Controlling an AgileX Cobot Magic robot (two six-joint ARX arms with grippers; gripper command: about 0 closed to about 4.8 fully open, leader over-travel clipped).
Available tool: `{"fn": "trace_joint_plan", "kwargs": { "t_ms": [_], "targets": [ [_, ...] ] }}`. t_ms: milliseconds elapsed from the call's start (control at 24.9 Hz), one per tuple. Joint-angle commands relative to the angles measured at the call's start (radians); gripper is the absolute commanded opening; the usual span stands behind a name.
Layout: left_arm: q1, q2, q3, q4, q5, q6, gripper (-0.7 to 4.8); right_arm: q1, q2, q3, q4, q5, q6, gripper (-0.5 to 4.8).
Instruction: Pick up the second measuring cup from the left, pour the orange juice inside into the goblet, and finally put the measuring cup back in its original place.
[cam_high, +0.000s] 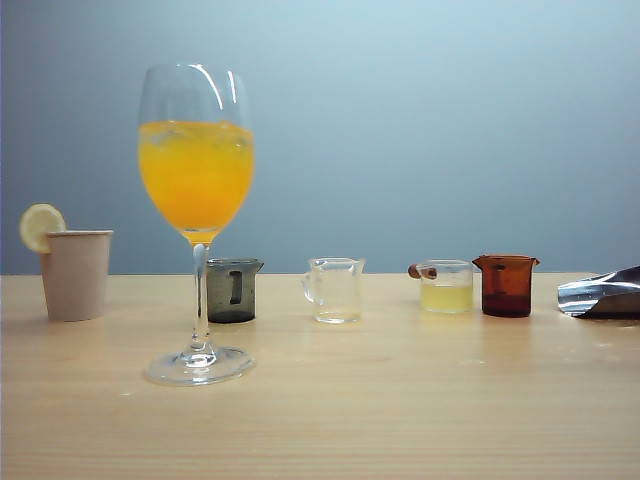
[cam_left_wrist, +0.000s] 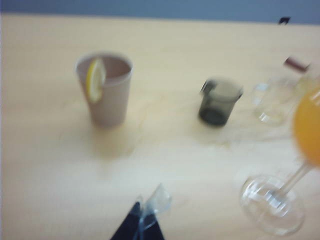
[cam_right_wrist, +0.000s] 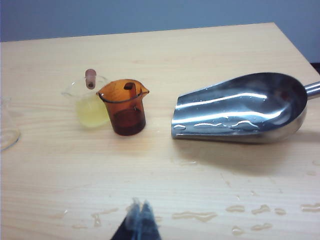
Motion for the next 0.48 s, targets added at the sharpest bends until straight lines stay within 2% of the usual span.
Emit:
{"fn": "trace_joint_plan", "kwargs": {
  "t_ms": [40, 201, 361, 482],
  "targets": [
    [0.034, -0.07, -0.111, 0.003, 0.003, 0.002, -0.05, 0.002, -0.002, 0.006, 0.015, -0.005, 0.001, -0.05],
    [0.046, -0.105, -0.208, -0.006, 0.002, 0.003, -0.05, 0.003, -0.002, 0.006, -0.004, 0.001, 0.0, -0.05],
    [0.045, -0.105, -0.216, 0.023, 0.004, 0.005, -0.05, 0.006, -0.004, 0.006, -0.005, 0.0, 0.0, -0.05],
    [0.044, -0.105, -0.221, 0.05, 0.005, 0.005, -0.05, 0.0, -0.087, -0.005, -0.027, 0.001, 0.0, -0.05]
  ]
}}
